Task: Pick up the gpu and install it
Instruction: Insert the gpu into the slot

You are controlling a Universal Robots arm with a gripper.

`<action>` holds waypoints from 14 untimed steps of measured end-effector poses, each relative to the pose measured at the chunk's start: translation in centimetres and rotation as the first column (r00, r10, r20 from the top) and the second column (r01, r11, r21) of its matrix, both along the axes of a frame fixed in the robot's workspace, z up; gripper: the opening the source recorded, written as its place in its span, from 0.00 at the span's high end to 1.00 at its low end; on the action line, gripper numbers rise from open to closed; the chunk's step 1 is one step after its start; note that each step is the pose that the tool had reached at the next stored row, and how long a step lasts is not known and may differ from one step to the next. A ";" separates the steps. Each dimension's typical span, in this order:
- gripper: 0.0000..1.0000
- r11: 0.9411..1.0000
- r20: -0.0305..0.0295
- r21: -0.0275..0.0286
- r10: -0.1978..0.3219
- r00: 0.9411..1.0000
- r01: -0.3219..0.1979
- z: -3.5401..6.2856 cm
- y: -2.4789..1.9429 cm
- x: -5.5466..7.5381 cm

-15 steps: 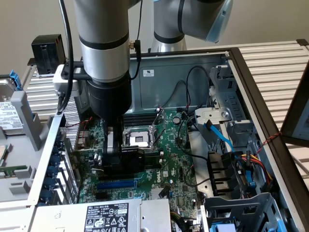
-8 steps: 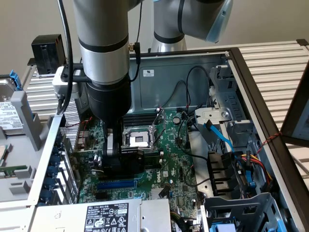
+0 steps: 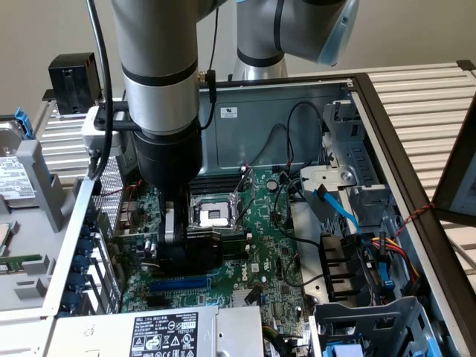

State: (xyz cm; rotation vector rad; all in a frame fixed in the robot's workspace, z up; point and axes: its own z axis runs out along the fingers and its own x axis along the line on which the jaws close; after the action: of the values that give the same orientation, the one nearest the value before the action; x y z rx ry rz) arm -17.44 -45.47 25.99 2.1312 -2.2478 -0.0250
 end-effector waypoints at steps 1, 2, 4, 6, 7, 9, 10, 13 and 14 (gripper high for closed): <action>0.73 1.000 0.000 0.000 0.000 1.000 0.000 -0.08 -0.01 0.0; 0.73 1.000 0.000 0.001 0.000 1.000 0.000 -0.15 -0.01 0.0; 0.73 1.000 0.000 0.001 0.000 1.000 0.000 -0.25 -0.03 0.0; 0.73 1.000 0.000 0.002 0.000 1.000 0.000 -0.32 -0.03 0.0; 0.73 1.000 0.000 0.003 0.000 1.000 0.000 -0.33 -0.03 0.0; 0.73 1.000 0.000 0.006 0.000 1.000 0.000 -0.36 -0.08 0.0; 0.73 1.000 0.000 0.007 0.000 1.000 0.000 -0.36 -0.09 0.0; 0.73 1.000 0.000 0.011 0.000 1.000 0.000 -0.43 -0.11 0.0; 0.73 1.000 0.000 0.012 0.000 1.000 0.000 -0.47 -0.12 0.0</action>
State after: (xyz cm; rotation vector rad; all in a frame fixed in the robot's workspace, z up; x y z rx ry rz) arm -17.44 -45.59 25.52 2.1372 -2.2537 -0.0383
